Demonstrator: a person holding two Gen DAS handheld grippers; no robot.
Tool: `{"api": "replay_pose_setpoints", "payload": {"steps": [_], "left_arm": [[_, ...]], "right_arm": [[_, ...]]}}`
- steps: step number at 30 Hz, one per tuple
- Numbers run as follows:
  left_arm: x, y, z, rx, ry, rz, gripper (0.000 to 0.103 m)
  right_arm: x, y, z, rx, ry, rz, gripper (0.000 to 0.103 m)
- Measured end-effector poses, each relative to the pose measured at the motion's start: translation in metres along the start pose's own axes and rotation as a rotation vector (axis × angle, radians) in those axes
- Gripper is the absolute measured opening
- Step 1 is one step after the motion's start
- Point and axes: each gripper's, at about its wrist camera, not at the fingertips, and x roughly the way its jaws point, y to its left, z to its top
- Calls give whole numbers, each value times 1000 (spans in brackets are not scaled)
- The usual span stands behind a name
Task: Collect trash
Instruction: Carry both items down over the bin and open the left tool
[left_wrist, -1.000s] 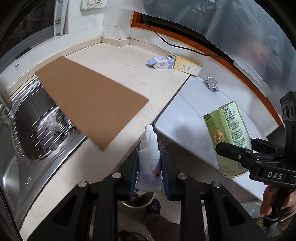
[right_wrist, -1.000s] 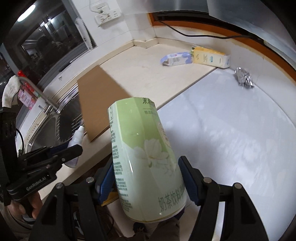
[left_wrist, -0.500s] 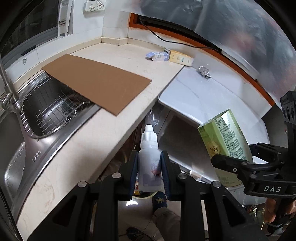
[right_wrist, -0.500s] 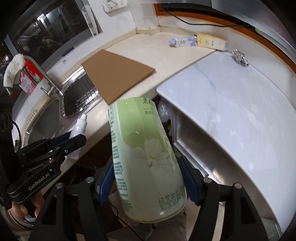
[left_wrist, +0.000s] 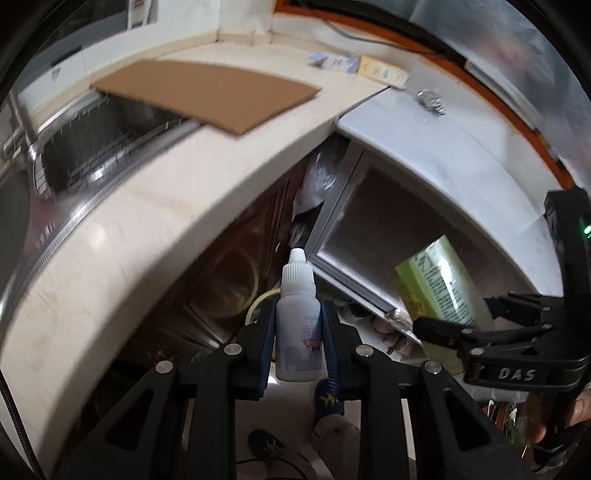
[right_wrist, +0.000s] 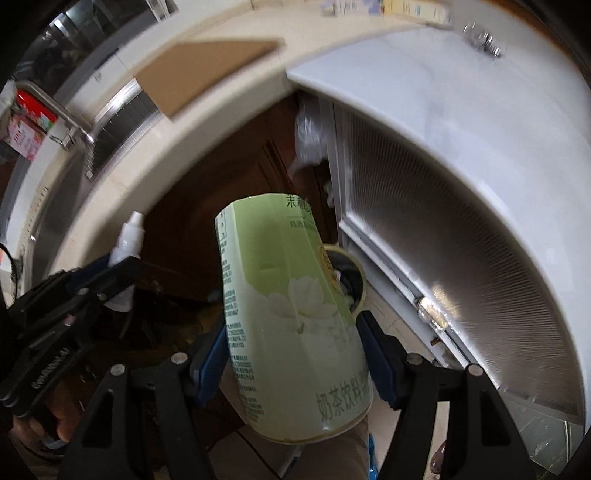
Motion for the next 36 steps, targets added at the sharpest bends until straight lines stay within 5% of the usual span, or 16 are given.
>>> {"api": "replay_pose_setpoints", "payload": {"steps": [13,23,26,28,36], "left_arm": [[153,10,-54,-147,99,-1,22],[237,2,-40,-110,102,-20,23],[252,4,-35,-99,110,-18,37],[259,6,-34,-92,118,7,59],[258,20,-46,-97,145,98,78]], "right_arm": [[152,-52,-23,6,146,-32,67],[217,-89,-19,26,164,-47,67],[226,-91,-16,37,170,-43,67],[234,-95,-15,46,175,-38,67],[255,-95,-1,56,177,-23,68]]}}
